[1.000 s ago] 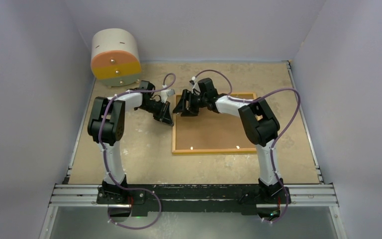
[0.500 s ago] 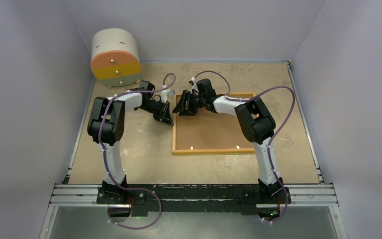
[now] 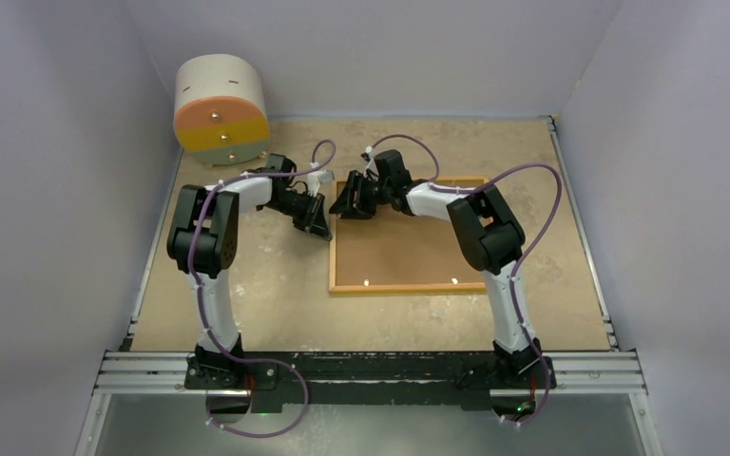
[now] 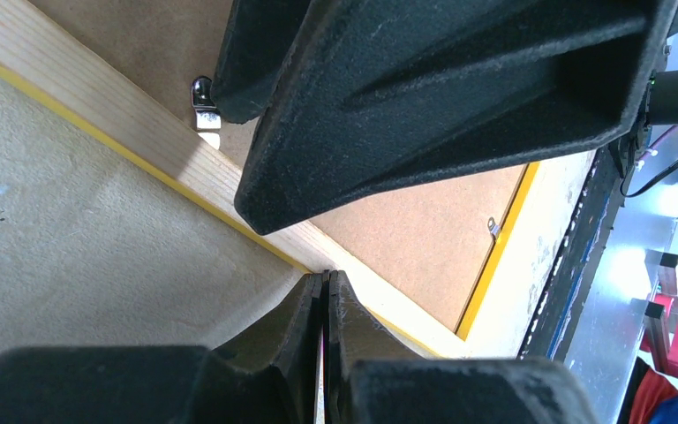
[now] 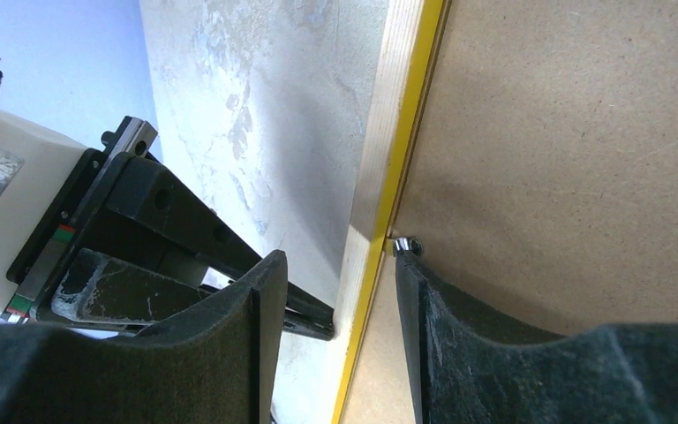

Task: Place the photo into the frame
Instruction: Install the photo frame at the center of the board.

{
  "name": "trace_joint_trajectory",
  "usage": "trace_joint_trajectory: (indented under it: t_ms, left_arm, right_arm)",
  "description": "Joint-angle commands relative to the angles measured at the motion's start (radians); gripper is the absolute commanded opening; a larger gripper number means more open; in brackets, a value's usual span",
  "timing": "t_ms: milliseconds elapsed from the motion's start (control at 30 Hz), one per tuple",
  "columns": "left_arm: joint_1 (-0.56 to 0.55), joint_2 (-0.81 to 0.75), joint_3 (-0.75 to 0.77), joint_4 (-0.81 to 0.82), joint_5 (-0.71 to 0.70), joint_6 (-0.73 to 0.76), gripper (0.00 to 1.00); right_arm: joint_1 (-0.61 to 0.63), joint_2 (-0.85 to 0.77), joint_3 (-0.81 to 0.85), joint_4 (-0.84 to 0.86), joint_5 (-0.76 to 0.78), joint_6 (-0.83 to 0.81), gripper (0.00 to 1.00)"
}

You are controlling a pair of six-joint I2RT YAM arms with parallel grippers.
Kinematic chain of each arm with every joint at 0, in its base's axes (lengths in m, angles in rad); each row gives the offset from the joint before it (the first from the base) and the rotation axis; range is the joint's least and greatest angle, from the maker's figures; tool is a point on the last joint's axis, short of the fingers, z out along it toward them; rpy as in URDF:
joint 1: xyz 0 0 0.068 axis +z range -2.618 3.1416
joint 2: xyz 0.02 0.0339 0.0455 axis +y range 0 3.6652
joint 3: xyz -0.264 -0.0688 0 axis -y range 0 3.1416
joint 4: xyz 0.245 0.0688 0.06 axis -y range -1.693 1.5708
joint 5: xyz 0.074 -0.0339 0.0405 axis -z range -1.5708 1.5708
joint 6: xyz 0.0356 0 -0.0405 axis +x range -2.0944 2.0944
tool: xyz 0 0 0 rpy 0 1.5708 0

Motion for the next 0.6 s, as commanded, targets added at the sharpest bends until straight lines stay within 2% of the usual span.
trace_joint_trajectory:
  t_ms: [0,567]
  left_arm:
    - [-0.015,-0.002,-0.017,0.037,-0.069,0.052,0.05]
    - [-0.015,-0.008,-0.012,0.019,-0.067,0.063,0.05]
  right_arm:
    - [0.004,0.032,0.028,0.023,0.036,0.012,0.51]
    - [0.013,0.023,0.031,0.04,0.011,0.044,0.52]
